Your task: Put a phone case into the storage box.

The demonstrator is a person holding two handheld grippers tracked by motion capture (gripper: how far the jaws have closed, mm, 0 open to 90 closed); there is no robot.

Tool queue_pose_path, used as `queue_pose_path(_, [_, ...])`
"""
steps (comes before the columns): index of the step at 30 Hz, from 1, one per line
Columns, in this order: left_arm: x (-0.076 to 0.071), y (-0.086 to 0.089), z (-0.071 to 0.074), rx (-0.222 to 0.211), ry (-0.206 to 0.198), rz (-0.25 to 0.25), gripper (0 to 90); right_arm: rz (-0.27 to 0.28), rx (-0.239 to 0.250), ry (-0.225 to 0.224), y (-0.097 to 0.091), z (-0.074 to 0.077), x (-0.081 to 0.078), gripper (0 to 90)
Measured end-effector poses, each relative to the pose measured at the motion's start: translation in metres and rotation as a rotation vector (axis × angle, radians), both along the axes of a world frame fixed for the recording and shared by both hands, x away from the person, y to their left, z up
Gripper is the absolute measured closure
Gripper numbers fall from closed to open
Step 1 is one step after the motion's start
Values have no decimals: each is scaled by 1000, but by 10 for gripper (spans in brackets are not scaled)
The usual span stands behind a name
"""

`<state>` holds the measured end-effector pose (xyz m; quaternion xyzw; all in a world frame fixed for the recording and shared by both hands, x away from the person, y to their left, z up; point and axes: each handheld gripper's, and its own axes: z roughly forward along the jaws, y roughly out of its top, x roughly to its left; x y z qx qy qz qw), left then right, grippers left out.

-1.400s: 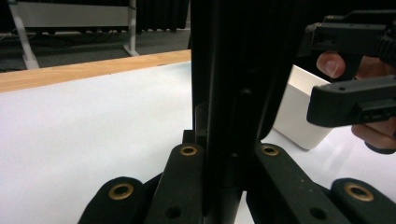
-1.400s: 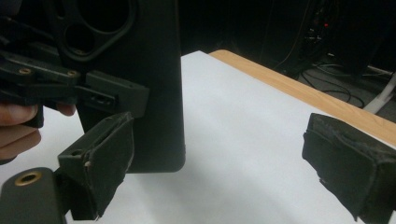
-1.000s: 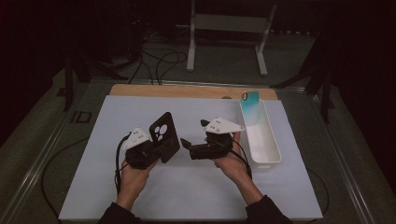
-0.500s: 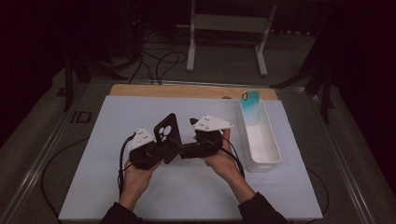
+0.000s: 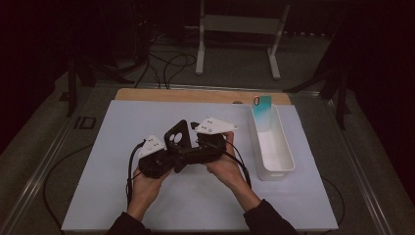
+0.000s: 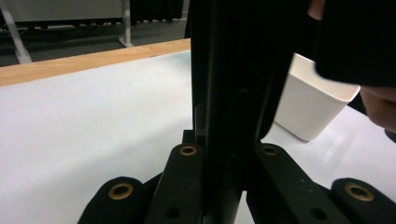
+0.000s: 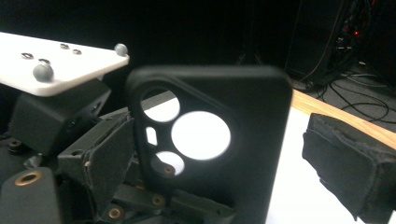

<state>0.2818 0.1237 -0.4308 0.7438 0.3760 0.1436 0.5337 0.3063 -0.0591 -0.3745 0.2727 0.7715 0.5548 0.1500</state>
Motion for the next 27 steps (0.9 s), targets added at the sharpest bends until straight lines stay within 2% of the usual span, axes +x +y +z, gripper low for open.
queue_pose_path(5, [-1, -4, -1, 10, -2, -8, 867, 4, -8, 1, 5, 1, 1, 90])
queue_pose_path(21, [-1, -8, -3, 28, 2, 0, 863, -32, -14, 18, 11, -3, 4, 119])
queue_pose_path(27, [-2, -7, -1, 23, -8, 6, 858, -43, -18, -7, 12, -1, 0, 135])
